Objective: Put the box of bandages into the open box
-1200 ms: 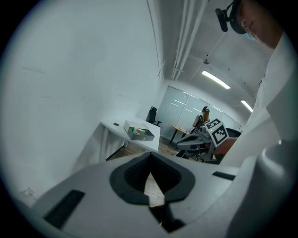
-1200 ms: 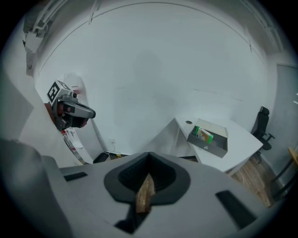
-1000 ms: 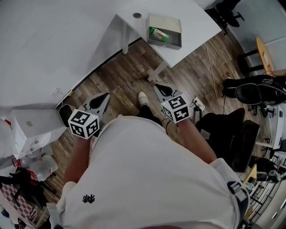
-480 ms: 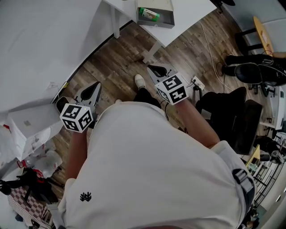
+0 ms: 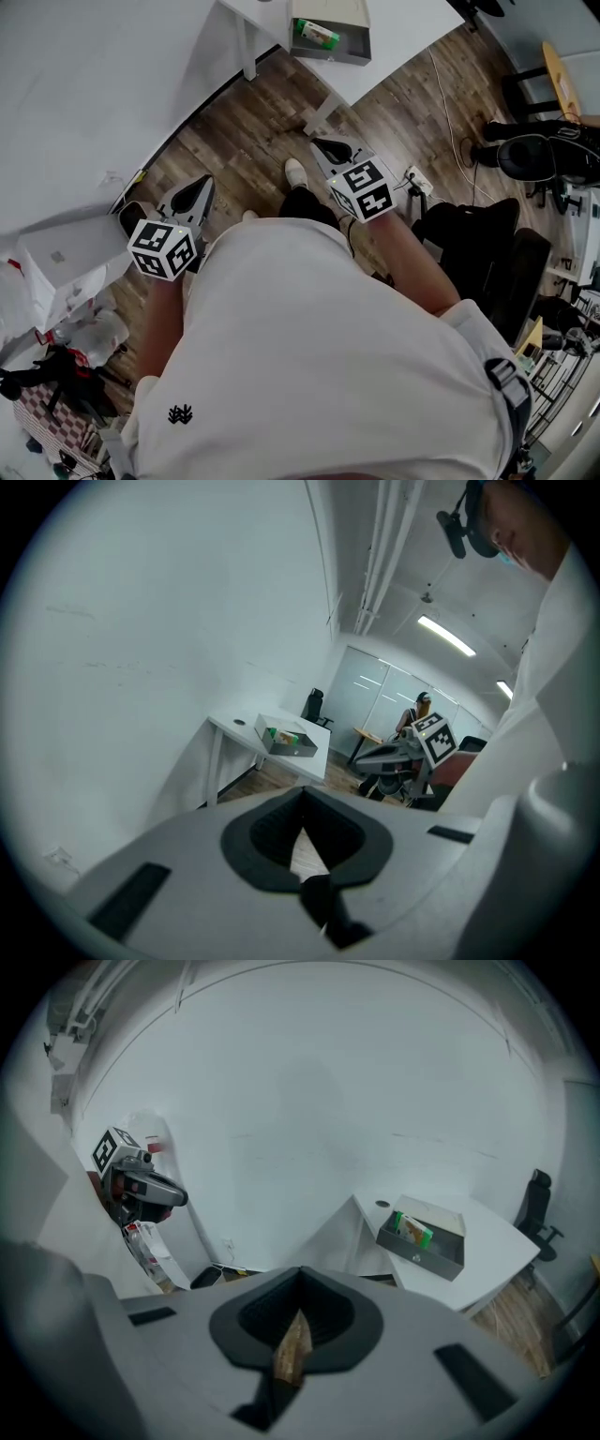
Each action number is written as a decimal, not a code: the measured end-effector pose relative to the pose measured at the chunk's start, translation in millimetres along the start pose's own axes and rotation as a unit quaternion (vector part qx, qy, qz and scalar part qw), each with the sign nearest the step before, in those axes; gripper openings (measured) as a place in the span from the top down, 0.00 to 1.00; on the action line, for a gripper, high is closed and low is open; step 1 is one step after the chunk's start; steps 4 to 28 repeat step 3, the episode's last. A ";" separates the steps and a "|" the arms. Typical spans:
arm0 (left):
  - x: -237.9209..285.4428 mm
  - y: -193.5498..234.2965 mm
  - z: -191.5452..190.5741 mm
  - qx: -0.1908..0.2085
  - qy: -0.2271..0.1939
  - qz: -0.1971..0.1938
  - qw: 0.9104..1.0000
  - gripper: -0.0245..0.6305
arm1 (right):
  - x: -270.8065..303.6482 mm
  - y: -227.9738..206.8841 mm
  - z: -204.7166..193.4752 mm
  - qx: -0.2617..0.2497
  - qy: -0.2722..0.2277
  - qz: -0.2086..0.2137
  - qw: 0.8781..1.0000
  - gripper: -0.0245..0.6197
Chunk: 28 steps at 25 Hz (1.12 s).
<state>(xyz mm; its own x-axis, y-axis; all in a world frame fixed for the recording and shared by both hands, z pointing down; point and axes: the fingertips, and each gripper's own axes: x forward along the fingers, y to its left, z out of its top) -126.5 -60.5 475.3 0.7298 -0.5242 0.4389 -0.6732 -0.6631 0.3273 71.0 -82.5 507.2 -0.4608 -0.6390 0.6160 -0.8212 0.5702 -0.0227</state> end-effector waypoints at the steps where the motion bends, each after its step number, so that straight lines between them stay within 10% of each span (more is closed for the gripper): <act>1: 3.7 -1.1 0.7 0.000 0.002 -0.001 1.000 0.95 | 0.1 -3.4 -1.1 0.002 0.001 0.000 1.000 0.95; 28: 11.6 -3.3 2.5 0.001 0.007 -0.003 1.000 0.95 | 0.2 -11.0 -3.2 0.005 0.002 0.001 1.000 0.95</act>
